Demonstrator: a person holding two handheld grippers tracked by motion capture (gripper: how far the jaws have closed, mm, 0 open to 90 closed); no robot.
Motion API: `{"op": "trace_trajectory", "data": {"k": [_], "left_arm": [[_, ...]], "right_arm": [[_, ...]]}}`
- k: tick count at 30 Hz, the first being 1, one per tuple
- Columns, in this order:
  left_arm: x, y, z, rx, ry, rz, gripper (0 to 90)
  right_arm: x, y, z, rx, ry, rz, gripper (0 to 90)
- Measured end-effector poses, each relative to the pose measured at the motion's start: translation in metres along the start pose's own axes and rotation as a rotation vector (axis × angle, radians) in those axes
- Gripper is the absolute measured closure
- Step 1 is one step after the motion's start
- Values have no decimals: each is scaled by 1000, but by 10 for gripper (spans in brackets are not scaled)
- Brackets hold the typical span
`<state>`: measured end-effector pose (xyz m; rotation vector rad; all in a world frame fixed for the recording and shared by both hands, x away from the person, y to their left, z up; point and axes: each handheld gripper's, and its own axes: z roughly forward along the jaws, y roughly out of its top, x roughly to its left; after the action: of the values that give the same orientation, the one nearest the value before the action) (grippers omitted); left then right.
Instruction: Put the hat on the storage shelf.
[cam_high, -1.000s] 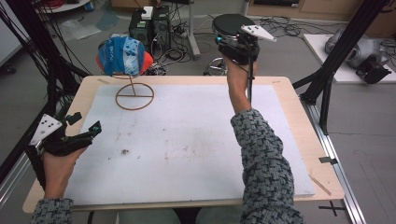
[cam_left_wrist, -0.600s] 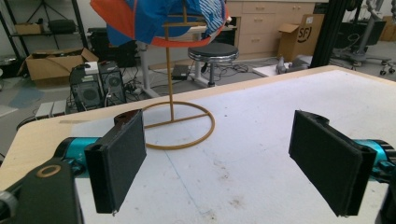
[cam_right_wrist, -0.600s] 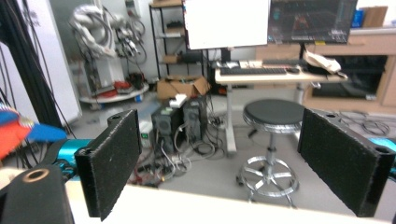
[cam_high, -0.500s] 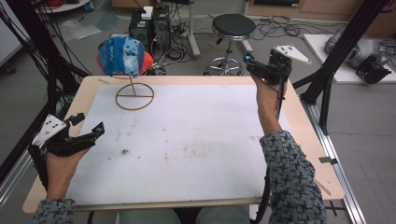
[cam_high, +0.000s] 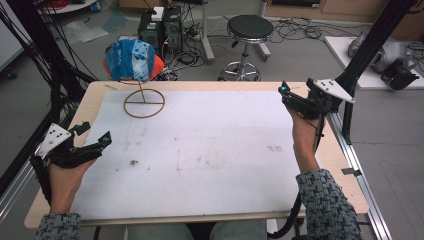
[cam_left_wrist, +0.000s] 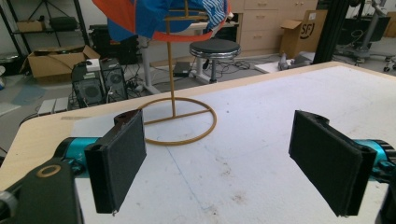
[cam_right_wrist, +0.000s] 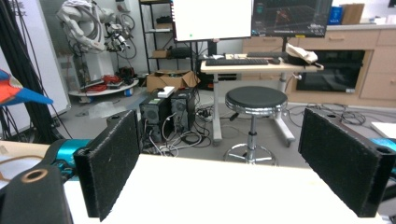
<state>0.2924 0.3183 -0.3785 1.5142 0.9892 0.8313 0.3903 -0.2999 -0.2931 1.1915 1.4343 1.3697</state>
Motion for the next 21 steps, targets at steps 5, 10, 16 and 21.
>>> {"op": "trace_trajectory", "data": {"k": [5, 10, 16, 21], "left_arm": [[0, -1, 0, 3, -1, 0, 190], [-1, -2, 1, 7, -1, 2, 190], [0, -3, 1, 11, 1, 3, 190], [-1, -3, 1, 12, 1, 4, 190]], "right_arm": [[-9, -28, -14, 21, -24, 20, 121], [-16, -48, -24, 96, -9, 44, 115], [-11, -66, -34, 93, -12, 3, 115], [-6, -89, -44, 106, -11, -25, 115]]}}
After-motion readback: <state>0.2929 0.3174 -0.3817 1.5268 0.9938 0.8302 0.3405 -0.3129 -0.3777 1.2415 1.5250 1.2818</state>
